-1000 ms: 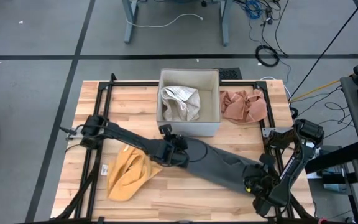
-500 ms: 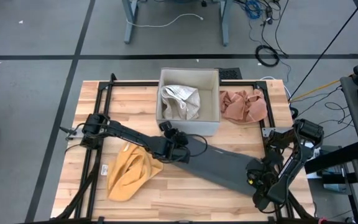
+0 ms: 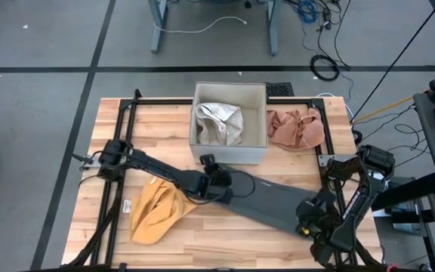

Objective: Fold towel
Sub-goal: Fold the gray towel

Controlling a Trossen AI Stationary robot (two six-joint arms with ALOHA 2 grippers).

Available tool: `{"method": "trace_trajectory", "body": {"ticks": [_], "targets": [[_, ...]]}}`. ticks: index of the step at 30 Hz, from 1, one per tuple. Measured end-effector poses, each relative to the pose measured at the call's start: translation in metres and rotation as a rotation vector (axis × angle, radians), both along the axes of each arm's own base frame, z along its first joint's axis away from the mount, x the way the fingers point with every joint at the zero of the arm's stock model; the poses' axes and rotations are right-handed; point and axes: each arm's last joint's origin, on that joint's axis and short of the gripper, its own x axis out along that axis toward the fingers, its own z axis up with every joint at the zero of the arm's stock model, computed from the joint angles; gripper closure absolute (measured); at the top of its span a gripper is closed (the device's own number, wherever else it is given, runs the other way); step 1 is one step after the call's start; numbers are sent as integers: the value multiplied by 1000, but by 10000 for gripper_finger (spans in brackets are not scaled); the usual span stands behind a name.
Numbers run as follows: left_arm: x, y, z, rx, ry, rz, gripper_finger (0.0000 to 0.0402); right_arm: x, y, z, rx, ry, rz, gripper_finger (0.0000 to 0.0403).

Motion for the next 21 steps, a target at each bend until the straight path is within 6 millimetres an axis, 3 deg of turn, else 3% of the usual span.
{"method": "trace_trajectory", "body": {"ticks": [9, 15, 21], "targets": [[20, -36, 12, -241, -163, -352, 282, 20, 25, -5, 112, -257, 257, 252], [28, -51, 17, -332, -272, -492, 282, 32, 36, -3, 117, -394, 378, 252], [39, -58, -6, -362, -290, -523, 282, 45, 36, -3, 123, -407, 403, 252]]}}
